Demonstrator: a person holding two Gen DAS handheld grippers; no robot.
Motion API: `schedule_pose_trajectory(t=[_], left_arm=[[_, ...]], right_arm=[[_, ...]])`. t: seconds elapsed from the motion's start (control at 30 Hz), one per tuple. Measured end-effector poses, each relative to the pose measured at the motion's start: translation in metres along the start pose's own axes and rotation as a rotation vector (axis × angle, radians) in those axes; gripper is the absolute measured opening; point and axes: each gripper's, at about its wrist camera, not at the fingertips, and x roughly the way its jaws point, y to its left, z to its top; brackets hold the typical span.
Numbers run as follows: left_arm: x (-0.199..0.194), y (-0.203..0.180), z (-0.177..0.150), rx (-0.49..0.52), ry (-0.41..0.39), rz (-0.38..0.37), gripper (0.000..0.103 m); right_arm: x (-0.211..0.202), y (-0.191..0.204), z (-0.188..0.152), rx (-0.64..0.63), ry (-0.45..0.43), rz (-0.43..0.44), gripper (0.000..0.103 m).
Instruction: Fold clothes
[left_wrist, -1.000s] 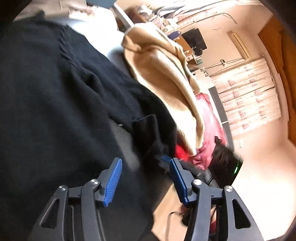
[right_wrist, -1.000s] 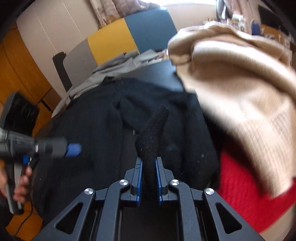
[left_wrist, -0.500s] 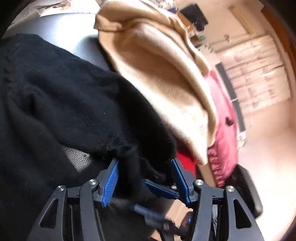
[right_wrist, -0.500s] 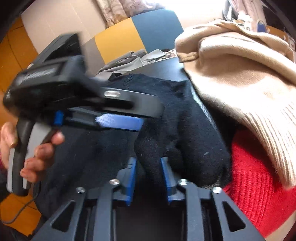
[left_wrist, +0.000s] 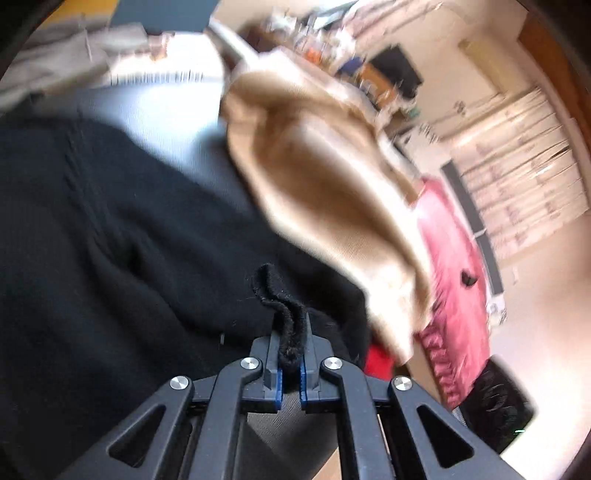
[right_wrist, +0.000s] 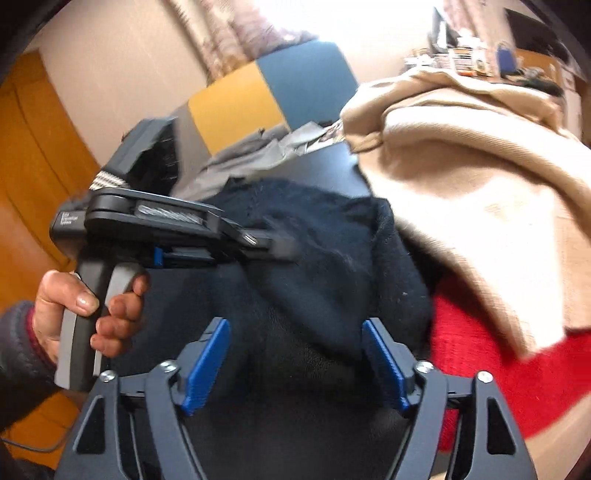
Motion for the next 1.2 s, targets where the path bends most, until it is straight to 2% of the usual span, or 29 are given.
schedule_pose_trajectory(t=[0.13, 0.27, 0.43, 0.53, 0.63, 0.73, 0.83, 0.93, 1.13, 1.2], left_arm=[[-0.065, -0.009, 0.028, 0.007, -0.153, -0.026, 0.004], [-0.125, -0.022, 0.064, 0.039, -0.263, 0.008, 0.004], [-0.2, -0.005, 0.093, 0.038, -0.389, 0.017, 0.004], [-0.232, 0.002, 0.108, 0.019, -0.431, 0.016, 0.004], [-0.258, 0.011, 0.122, 0.026, -0.44, 0.05, 0.004], [-0.27, 0.008, 0.127, 0.04, -0.462, 0.06, 0.004], [-0.288, 0.011, 0.131, 0.036, -0.505, 0.042, 0.004], [-0.315, 0.014, 0.133, 0.025, -0.563, 0.001, 0.004], [-0.366, 0.028, 0.134, 0.024, -0.671, 0.008, 0.004], [-0.368, 0.045, 0.131, 0.016, -0.655, 0.027, 0.005]], right_arm=[[-0.008, -0.003, -0.004, 0.047, 0.012, 0.01, 0.084], [0.002, 0.006, -0.009, 0.061, 0.047, 0.034, 0.084], [0.015, 0.022, -0.013, 0.074, 0.086, 0.079, 0.084], [0.031, 0.032, -0.009, 0.097, 0.105, 0.135, 0.084], [0.046, 0.037, -0.006, 0.161, 0.115, 0.224, 0.084], [0.055, 0.054, 0.0, 0.132, 0.106, 0.263, 0.083], [0.071, 0.064, 0.014, 0.107, 0.101, 0.283, 0.075], [0.091, 0.07, 0.028, 0.107, 0.106, 0.298, 0.072], [0.133, 0.079, 0.054, 0.115, 0.117, 0.32, 0.072], [0.15, 0.076, 0.059, 0.152, 0.13, 0.299, 0.072]])
